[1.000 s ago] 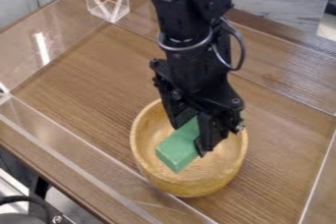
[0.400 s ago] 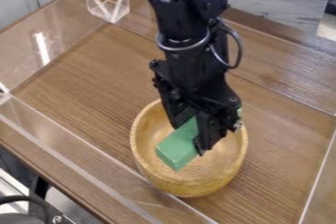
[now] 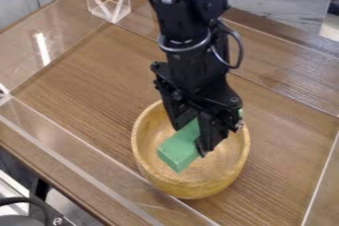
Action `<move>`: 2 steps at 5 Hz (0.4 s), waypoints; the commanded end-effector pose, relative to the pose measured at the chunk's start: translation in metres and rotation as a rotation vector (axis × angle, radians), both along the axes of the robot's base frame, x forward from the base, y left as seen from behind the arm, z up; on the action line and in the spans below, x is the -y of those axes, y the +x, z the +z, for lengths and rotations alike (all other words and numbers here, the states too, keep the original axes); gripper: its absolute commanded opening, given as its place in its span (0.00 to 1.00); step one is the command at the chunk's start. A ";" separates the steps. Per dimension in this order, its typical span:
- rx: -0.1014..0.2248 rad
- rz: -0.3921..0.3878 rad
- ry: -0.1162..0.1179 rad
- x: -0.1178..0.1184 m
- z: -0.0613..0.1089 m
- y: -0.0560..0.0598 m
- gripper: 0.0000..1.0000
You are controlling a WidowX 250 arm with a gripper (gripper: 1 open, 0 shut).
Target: Put the green block in the brown bowl
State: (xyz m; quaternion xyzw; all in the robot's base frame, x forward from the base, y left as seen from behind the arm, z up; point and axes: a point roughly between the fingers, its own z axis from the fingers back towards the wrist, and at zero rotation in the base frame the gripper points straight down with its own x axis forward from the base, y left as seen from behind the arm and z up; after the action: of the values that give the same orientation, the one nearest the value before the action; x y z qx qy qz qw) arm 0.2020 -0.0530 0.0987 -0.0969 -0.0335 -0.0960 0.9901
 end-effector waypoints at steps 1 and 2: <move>0.055 0.005 -0.010 -0.001 0.012 0.013 0.00; 0.053 0.008 -0.014 -0.002 0.012 0.015 0.00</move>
State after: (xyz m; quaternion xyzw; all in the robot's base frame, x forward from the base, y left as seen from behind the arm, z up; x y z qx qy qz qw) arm 0.2043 -0.0510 0.0972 -0.1006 -0.0302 -0.0881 0.9906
